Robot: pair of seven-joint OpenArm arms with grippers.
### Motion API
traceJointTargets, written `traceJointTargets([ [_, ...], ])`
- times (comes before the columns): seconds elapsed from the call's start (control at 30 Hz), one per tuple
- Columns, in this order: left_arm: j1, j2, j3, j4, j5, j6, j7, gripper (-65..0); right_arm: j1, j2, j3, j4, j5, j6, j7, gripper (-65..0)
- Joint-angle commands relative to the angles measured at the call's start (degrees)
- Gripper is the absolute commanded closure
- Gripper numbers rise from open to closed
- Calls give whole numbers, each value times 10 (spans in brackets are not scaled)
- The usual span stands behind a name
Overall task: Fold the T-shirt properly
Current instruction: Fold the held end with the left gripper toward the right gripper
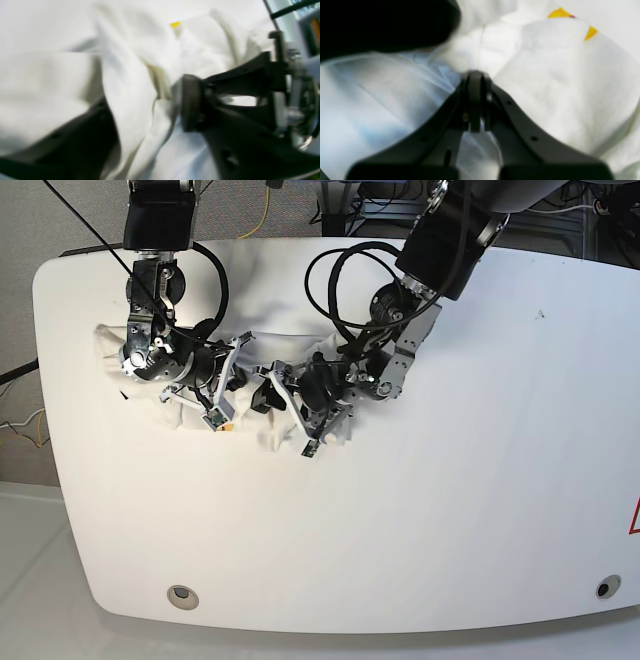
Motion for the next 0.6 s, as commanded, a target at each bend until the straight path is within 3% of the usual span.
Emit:
traceJointTargets([
  [0.0,-11,-9,-1,38,-4,-3,-9,-381,-5,6,0,-5,-39,-3,-42,-5],
  [0.17,-8,-18,1,83,-5,-3,-9,-445,-5,6,0,-5,-39,-3,-42,-5],
  [0.57,-12,-16,2,123,-7,-3,-7,-454,-5,6,-1,-5,-39,-4,-42,-5],
])
